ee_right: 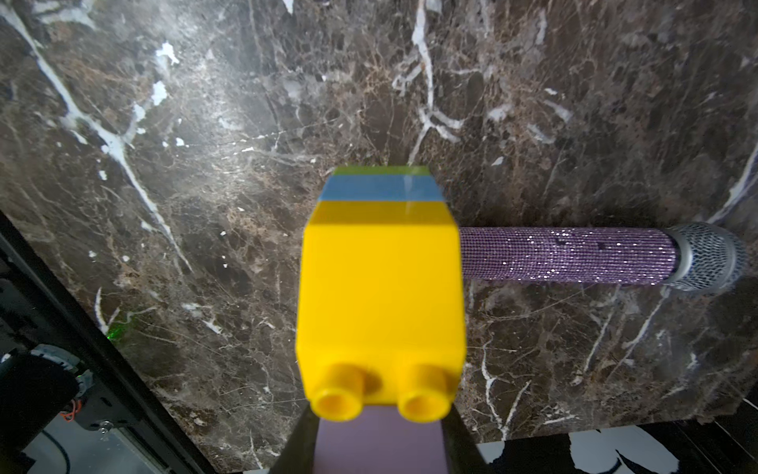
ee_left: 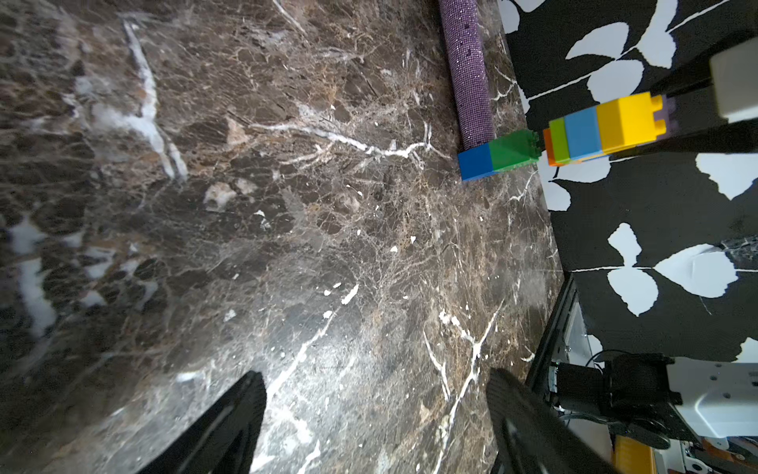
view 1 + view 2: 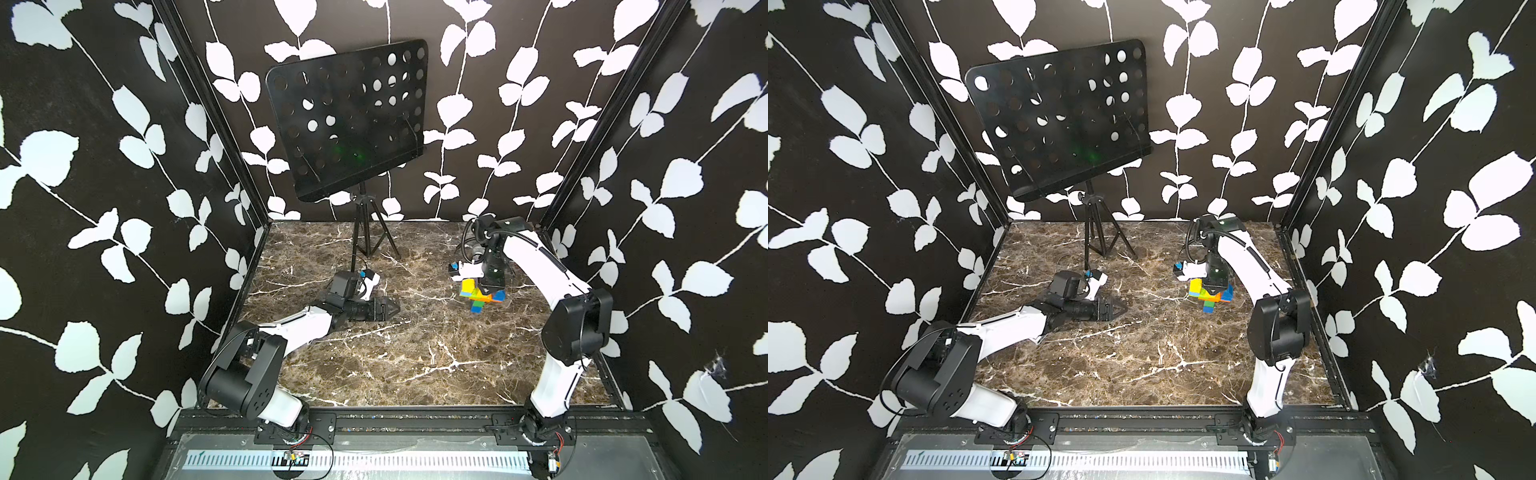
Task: Assemble a fork with lego
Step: Assemble the lego brick with the lego brick.
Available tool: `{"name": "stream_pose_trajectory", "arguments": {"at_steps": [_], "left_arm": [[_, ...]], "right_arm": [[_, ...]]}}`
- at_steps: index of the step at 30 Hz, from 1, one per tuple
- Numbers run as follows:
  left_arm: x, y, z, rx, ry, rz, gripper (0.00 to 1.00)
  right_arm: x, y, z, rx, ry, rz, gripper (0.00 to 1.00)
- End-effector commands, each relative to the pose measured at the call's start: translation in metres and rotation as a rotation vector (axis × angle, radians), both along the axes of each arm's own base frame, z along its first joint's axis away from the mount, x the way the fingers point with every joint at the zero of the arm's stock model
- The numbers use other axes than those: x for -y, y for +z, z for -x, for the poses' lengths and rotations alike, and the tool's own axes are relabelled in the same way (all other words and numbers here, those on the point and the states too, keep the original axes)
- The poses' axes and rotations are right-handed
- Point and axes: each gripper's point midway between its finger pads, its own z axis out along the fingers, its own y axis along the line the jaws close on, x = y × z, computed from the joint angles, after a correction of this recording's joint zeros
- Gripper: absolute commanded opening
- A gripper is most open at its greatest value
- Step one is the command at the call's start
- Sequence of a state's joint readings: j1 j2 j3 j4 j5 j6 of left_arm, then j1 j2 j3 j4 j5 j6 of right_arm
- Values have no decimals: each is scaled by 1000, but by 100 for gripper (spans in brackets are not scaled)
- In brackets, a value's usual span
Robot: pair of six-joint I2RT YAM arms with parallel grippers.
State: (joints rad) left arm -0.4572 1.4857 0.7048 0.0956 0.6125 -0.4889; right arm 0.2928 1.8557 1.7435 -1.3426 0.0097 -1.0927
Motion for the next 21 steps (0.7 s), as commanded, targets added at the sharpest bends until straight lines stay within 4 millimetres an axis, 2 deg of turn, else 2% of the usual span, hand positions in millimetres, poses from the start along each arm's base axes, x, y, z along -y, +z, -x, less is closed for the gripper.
{"name": "stream_pose_trajectory", "arguments": {"at_steps": [1, 3, 6, 14, 21], "left_arm": [[0, -1, -1, 3, -8, 4, 87], [2, -2, -1, -5, -11, 11, 87], [4, -3, -3, -13, -14, 22, 87], [5, -2, -5, -11, -13, 22, 87], [6, -5, -7, -21, -8, 23, 87]], "right_arm": [[9, -1, 22, -71, 48, -10, 17], [13, -3, 18, -70, 36, -4, 16], [9, -2, 10, -73, 26, -23, 15], [7, 5, 5, -63, 26, -32, 15], [10, -15, 4, -111, 18, -1, 15]]}}
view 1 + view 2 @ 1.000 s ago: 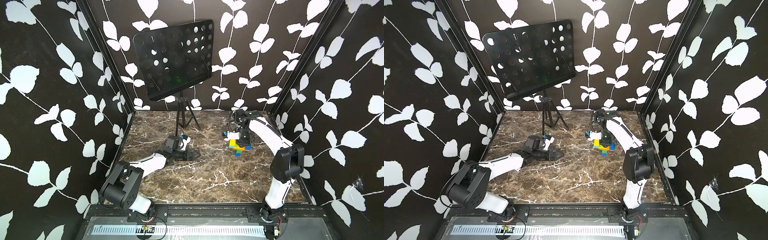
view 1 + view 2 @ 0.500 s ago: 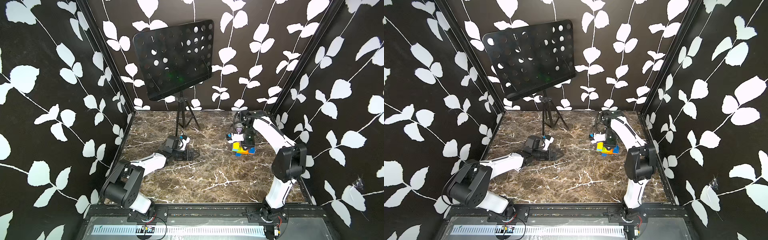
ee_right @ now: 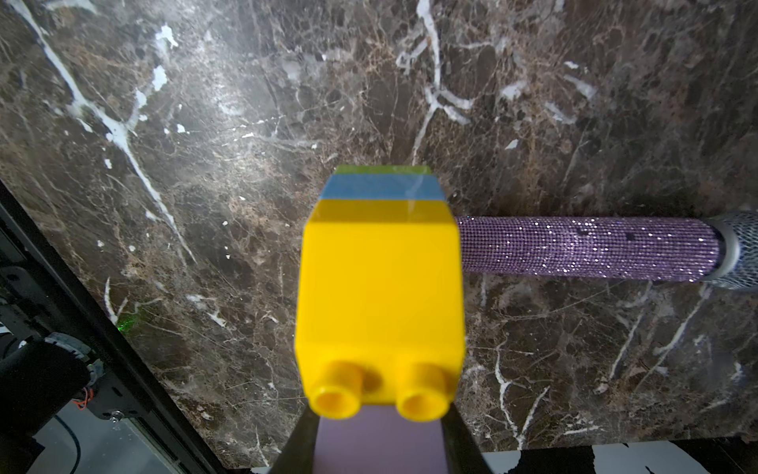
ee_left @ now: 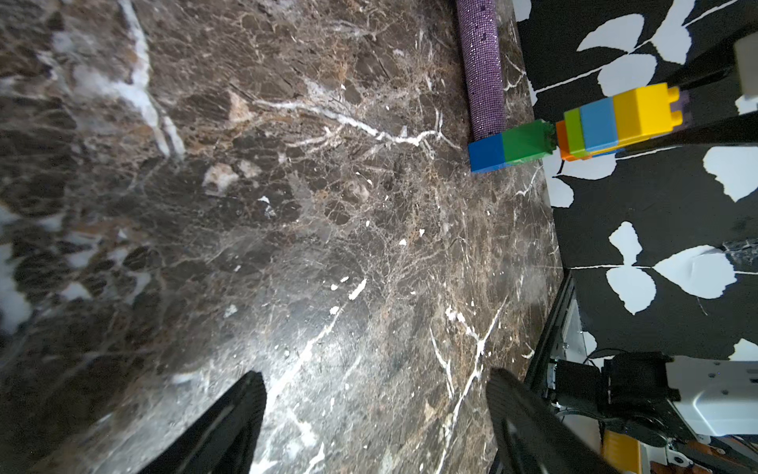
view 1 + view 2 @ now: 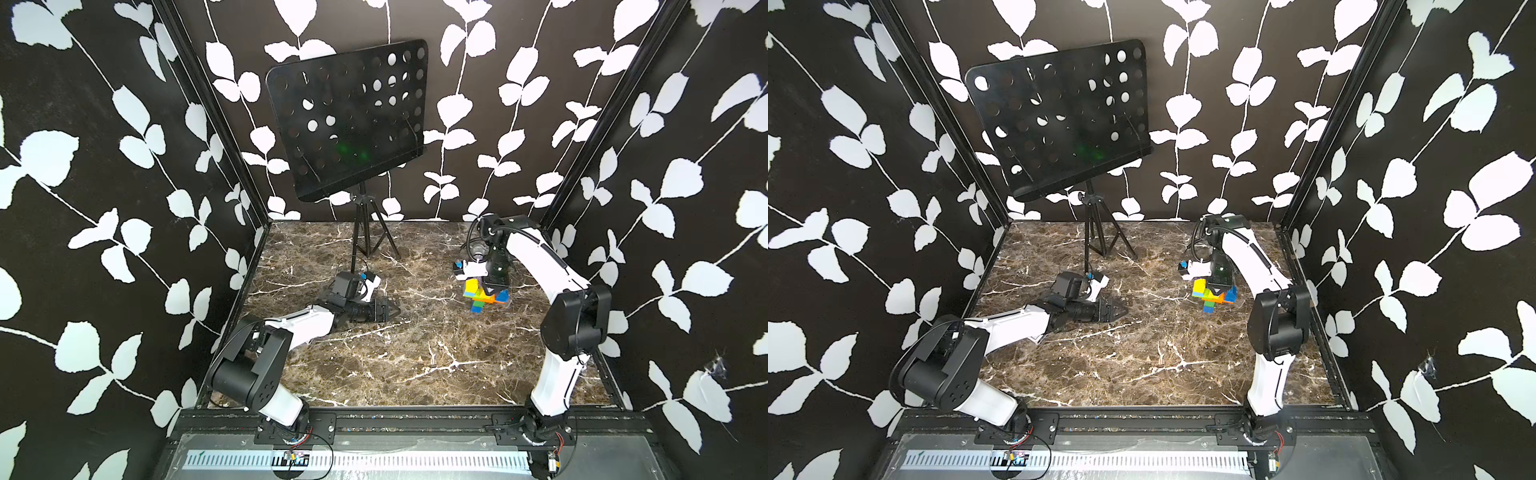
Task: Assemble a fork with lego
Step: Assemble the lego brick with the lego brick.
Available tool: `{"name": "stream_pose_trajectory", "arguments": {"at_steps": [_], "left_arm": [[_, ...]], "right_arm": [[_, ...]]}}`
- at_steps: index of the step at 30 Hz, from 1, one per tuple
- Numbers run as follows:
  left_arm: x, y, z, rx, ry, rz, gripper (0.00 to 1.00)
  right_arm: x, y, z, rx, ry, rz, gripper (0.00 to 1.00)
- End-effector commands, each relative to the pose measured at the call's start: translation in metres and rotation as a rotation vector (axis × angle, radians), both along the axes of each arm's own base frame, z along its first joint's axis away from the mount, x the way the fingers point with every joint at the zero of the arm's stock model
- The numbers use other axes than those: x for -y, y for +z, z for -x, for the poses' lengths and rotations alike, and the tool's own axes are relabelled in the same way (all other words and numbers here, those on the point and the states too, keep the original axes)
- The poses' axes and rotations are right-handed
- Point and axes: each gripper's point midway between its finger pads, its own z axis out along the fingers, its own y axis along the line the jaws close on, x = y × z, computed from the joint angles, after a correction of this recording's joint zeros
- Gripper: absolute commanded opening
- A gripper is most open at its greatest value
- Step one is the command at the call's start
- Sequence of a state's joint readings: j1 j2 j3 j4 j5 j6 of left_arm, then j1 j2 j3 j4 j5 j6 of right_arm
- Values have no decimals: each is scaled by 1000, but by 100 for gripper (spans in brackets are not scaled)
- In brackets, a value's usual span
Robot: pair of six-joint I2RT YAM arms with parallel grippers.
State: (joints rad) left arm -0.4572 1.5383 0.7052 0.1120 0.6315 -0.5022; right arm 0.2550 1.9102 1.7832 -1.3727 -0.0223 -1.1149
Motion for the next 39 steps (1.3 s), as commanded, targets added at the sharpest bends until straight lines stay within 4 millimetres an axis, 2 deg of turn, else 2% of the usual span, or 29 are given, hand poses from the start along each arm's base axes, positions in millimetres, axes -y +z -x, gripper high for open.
{"name": "stream_pose_trajectory", "arguments": {"at_steps": [1, 13, 21, 27, 35, 39], "left_arm": [[3, 8, -8, 25, -1, 24, 87], [6, 5, -10, 14, -5, 31, 87], [6, 5, -11, 16, -9, 29, 86], [4, 5, -9, 20, -5, 26, 86], [-1, 3, -6, 28, 3, 20, 87], [-1, 3, -5, 34, 2, 23, 87]], "right_arm": [[4, -9, 7, -54, 31, 20, 14], [2, -6, -3, -49, 13, 21, 14], [6, -34, 11, -141, -2, 52, 15], [2, -54, 17, -206, -26, 67, 15], [4, -66, 33, -249, -23, 97, 17], [-4, -72, 38, -270, -6, 86, 15]]}}
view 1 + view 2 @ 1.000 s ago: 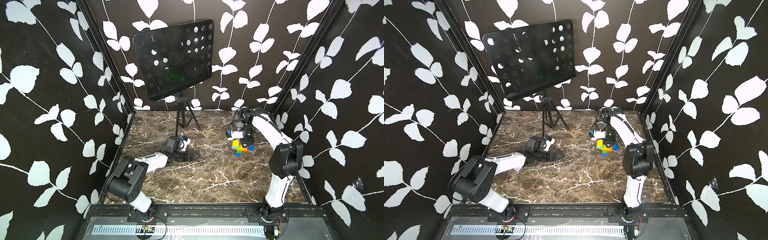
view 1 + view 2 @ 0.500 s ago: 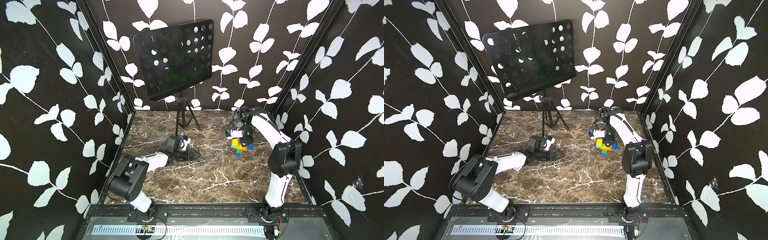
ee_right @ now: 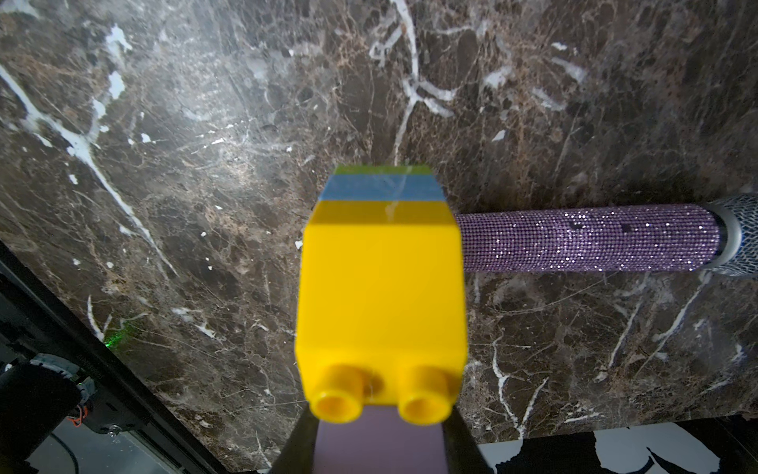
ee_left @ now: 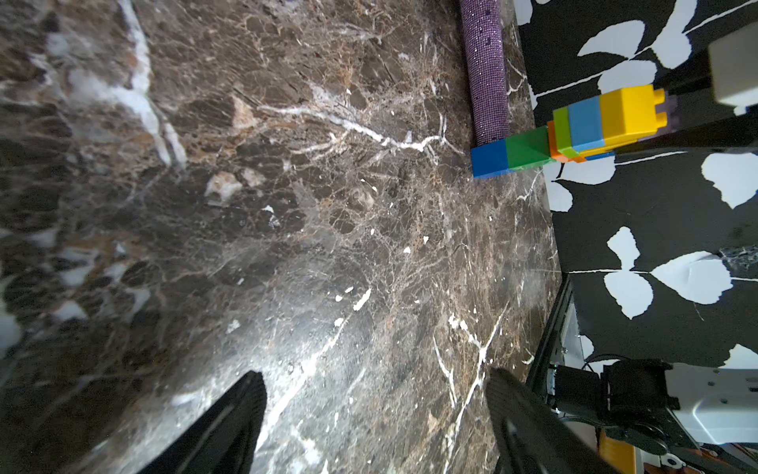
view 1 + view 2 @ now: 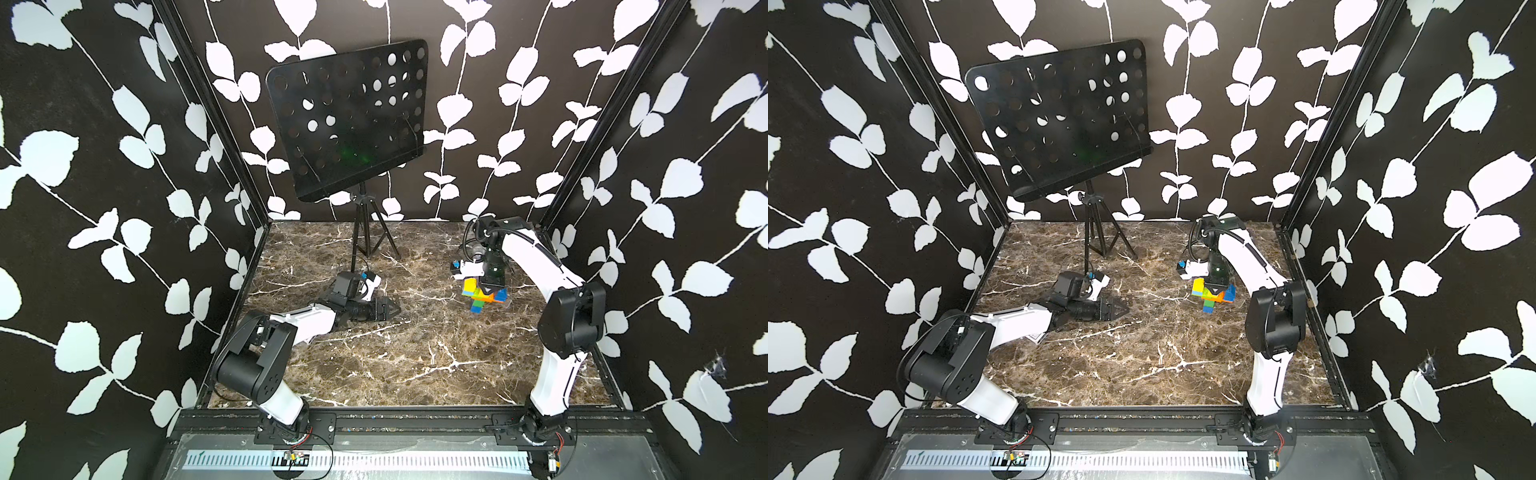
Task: Assemble a fork with lego
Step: Assemble the lego brick with the lego brick.
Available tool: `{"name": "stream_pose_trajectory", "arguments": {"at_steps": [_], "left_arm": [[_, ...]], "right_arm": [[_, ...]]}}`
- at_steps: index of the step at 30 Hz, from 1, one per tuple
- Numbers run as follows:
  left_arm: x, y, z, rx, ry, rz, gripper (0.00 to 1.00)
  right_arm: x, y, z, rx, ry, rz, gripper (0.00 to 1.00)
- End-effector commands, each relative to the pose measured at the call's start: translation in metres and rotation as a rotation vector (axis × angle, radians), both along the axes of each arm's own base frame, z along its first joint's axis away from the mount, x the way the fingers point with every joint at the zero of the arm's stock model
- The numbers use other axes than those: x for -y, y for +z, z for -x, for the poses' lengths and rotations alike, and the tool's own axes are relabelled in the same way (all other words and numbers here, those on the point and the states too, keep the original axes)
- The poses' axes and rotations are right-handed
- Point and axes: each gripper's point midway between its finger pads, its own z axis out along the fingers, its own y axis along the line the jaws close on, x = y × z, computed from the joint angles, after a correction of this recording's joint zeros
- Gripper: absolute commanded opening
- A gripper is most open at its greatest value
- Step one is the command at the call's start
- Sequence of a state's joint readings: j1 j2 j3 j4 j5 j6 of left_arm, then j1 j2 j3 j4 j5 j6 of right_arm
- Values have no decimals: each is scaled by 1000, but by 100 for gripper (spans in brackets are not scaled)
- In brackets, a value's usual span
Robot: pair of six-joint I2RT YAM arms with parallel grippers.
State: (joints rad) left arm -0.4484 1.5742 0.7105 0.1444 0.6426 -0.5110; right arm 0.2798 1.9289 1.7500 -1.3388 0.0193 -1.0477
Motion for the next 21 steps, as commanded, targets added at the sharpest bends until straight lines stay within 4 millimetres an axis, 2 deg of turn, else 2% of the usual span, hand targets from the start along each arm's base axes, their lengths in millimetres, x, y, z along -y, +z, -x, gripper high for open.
{"name": "stream_pose_trajectory", "arguments": {"at_steps": [1, 3, 7, 14, 21], "left_arm": [[-2, 7, 1, 44, -4, 11, 86], [-2, 6, 1, 40, -8, 10, 87], [-3, 5, 2, 40, -13, 10, 87], [-6, 6, 2, 45, -8, 5, 86], [-5, 3, 2, 36, -8, 5, 87]], "right_arm": [[-9, -57, 38, -269, 28, 4, 15], [-18, -54, 39, -294, 27, -29, 14], [-20, -52, 32, -294, 29, -19, 14], [-29, -60, 31, -339, -12, -35, 14], [-48, -52, 16, -296, -21, -113, 11]]}}
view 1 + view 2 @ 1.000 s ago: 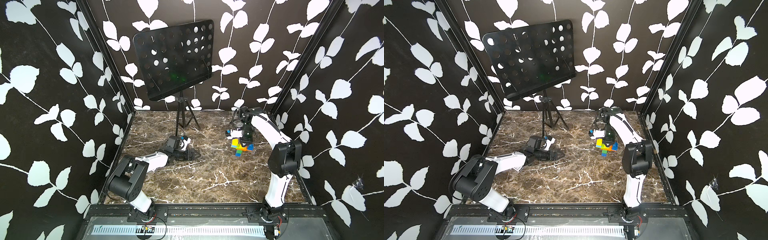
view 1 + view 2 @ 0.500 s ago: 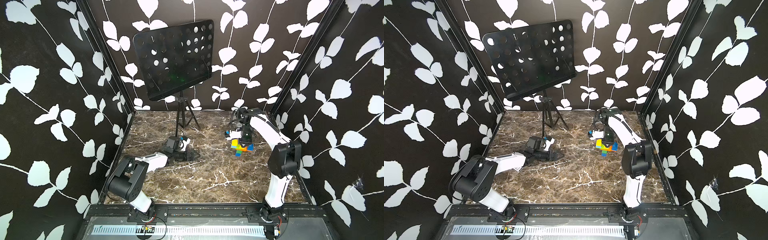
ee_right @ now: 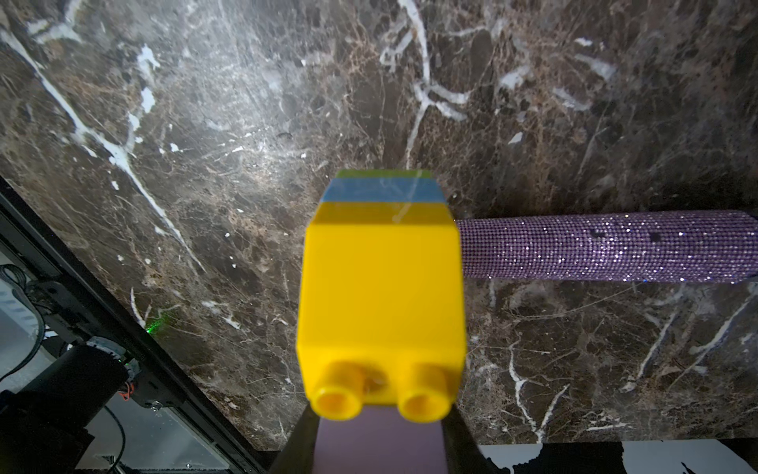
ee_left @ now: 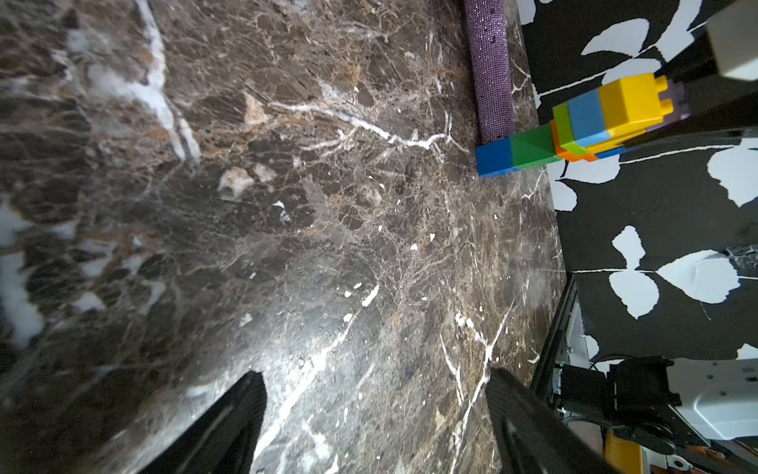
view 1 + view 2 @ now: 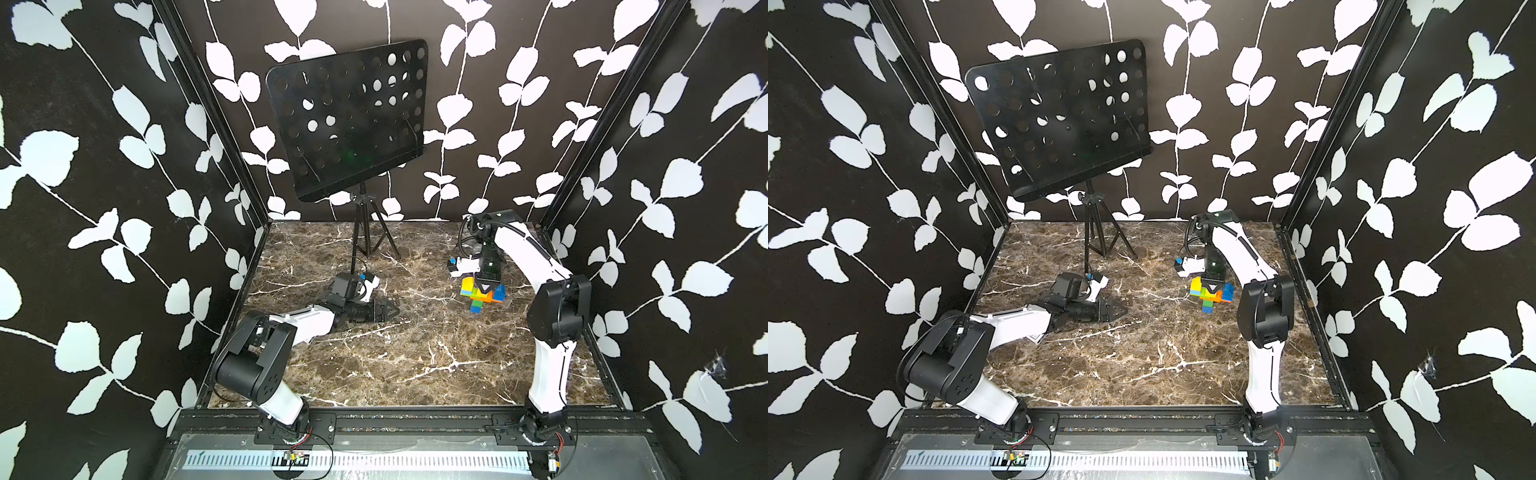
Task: Assemble a fork with lego
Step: Assemble the lego brick with the lego brick.
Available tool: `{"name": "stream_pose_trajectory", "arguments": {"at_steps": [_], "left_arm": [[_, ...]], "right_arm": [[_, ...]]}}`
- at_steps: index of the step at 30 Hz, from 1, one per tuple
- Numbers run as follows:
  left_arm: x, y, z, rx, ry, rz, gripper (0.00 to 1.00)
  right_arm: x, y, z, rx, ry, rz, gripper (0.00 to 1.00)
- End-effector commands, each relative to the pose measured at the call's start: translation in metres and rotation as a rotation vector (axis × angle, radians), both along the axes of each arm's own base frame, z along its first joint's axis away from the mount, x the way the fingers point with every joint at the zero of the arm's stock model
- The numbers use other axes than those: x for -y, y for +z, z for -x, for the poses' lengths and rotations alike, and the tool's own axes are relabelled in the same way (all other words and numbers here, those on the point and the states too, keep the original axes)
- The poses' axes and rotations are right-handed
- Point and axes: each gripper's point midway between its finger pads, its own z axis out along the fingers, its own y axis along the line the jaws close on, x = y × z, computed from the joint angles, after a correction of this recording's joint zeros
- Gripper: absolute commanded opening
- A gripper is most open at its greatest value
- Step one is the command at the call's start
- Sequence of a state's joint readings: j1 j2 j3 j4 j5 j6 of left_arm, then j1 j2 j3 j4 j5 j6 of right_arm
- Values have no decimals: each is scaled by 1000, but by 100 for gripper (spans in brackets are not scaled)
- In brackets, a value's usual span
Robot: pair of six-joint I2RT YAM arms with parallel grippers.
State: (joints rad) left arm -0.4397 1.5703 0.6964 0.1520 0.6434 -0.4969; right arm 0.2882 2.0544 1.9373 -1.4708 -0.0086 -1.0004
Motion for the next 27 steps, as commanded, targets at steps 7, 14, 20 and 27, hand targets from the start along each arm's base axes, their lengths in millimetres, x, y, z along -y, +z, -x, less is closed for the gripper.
{"name": "stream_pose_trajectory", "arguments": {"at_steps": [7, 14, 20, 27], "left_arm": [[-2, 4, 2, 21, -3, 9, 87], [-2, 5, 2, 15, -2, 14, 87], [-2, 7, 2, 12, 4, 12, 87], [-2, 9, 0, 15, 7, 14, 86]], "right_arm": [[-46, -51, 27, -165, 46, -182, 10], [-42, -50, 30, -77, 60, -198, 11], [-43, -49, 33, -55, 57, -212, 10], [-56, -20, 30, -43, 45, -284, 11]]}}
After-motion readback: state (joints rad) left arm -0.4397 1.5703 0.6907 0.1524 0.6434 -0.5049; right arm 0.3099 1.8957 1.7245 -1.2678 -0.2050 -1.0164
